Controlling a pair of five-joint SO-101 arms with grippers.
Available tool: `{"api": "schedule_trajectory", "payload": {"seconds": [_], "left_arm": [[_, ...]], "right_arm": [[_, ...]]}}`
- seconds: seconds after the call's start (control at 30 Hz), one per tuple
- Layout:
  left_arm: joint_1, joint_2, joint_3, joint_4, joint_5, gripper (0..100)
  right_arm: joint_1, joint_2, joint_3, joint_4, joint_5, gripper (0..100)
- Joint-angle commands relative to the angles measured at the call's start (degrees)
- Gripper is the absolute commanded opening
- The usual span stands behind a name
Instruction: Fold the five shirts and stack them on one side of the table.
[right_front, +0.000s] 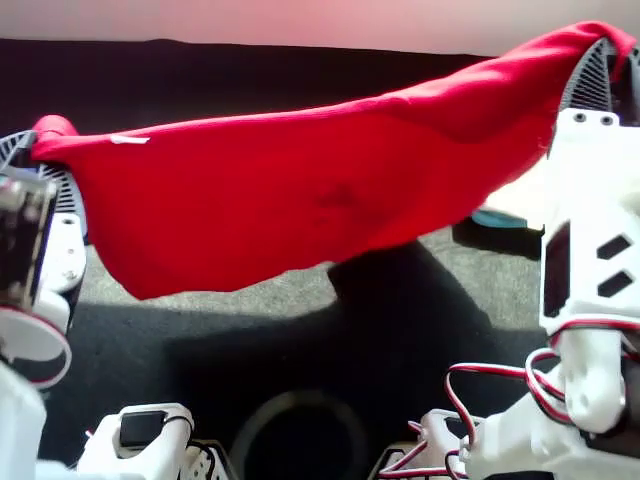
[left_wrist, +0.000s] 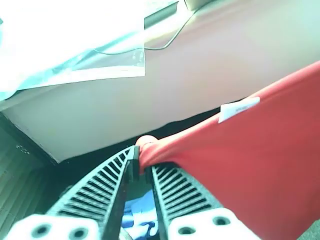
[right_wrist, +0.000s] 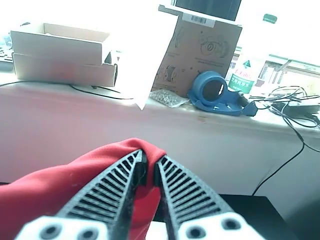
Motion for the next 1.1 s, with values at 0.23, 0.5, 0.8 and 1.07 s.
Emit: {"api": "schedule_trajectory", "payload": {"seconds": [0.23, 0.5, 0.8, 1.07], "left_arm": [[0.57, -0.04, -5.85, 0.53, 0.18, 1], [0.57, -1.54, 5.14, 2.46, 0.26, 1], [0.57, -20.44, 33.98, -3.43, 0.18, 1], [-1.89, -35.74, 41.54, -7.03, 0.18, 1]], "right_arm": [[1.27, -0.31, -9.36, 2.77, 0.62, 0.6], [1.27, -0.31, -19.65, 7.78, 0.70, 0.6], [1.10, -0.31, -21.05, 11.21, 0.70, 0.6], [1.01, -6.02, -20.53, 13.05, 0.70, 0.6]]}}
